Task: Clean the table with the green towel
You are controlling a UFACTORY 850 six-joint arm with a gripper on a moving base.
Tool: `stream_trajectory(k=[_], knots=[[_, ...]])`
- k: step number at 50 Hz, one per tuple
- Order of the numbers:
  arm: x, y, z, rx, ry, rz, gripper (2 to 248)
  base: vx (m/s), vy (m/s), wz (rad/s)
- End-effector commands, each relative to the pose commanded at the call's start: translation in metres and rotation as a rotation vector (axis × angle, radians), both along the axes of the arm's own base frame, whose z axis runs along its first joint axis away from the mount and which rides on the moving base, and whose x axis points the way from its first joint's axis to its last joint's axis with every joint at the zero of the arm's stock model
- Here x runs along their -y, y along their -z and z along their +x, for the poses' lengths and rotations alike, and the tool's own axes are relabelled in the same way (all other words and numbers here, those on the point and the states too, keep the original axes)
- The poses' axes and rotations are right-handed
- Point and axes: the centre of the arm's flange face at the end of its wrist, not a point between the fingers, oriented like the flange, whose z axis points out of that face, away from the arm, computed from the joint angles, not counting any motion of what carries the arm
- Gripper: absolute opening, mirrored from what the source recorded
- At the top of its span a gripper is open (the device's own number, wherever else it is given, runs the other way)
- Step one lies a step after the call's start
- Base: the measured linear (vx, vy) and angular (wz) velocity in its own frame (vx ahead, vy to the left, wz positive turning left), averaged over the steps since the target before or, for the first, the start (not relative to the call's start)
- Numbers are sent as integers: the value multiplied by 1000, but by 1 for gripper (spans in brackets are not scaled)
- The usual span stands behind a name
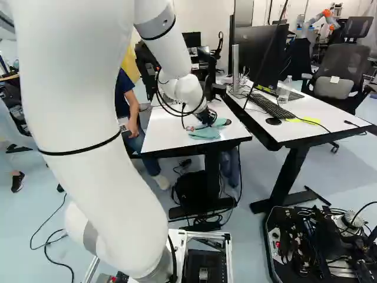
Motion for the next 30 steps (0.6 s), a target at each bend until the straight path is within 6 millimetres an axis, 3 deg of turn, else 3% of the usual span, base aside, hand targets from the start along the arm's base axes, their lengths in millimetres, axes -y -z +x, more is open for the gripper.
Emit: stream_trajectory(k=[30], knots=[[37, 3, 51, 26, 37, -8, 36, 0, 0, 0]])
